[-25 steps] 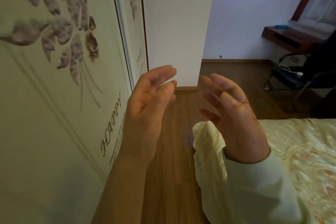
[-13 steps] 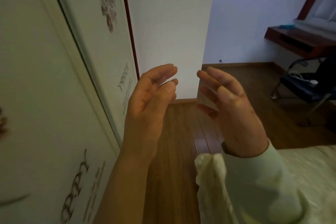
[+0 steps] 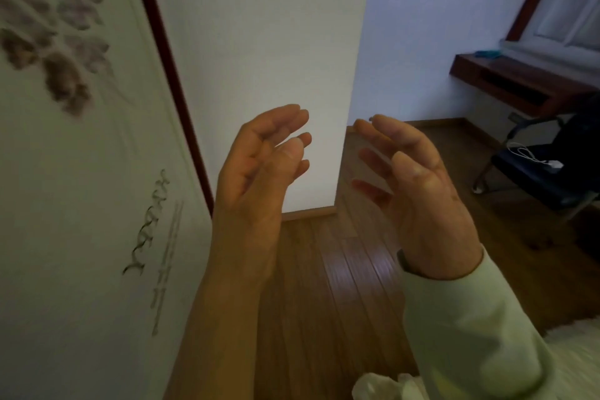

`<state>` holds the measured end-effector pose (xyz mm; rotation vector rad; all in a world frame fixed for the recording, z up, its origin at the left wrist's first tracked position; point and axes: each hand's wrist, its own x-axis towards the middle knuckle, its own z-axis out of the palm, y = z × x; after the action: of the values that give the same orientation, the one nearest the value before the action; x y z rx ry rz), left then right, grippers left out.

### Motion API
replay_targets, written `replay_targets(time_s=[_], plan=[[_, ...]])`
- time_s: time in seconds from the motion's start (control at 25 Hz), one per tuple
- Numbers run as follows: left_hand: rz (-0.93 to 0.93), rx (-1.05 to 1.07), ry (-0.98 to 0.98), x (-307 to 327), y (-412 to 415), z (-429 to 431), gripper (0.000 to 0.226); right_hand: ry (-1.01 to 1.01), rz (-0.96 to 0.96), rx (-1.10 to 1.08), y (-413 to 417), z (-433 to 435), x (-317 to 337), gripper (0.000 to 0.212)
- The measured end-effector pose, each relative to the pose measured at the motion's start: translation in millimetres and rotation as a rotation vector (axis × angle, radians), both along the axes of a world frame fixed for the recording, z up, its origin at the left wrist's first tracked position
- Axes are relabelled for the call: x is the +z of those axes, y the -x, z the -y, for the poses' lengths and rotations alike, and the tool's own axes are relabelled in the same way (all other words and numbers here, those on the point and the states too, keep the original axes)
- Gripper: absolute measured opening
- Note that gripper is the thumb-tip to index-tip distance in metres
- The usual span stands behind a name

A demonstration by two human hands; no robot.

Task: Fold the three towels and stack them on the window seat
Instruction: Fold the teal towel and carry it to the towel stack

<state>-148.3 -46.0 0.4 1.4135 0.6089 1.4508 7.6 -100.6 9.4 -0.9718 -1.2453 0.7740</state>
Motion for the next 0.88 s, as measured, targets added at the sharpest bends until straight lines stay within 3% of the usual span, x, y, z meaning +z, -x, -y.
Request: replay_targets(time_s=[0.4,0.88], plan=[[-0.076,-0.225,-0.022,18.2,-134.1,-296.4,0.029,-0.037,-0.060,-0.286,-120.8,-250.4,15.3,0.038],[-0.054,-0.489,-0.069,34.5,-435.8,-513.9,0.029,0.008,-0.013,-0.539,-395.5,-439.8,21.1,0.038]])
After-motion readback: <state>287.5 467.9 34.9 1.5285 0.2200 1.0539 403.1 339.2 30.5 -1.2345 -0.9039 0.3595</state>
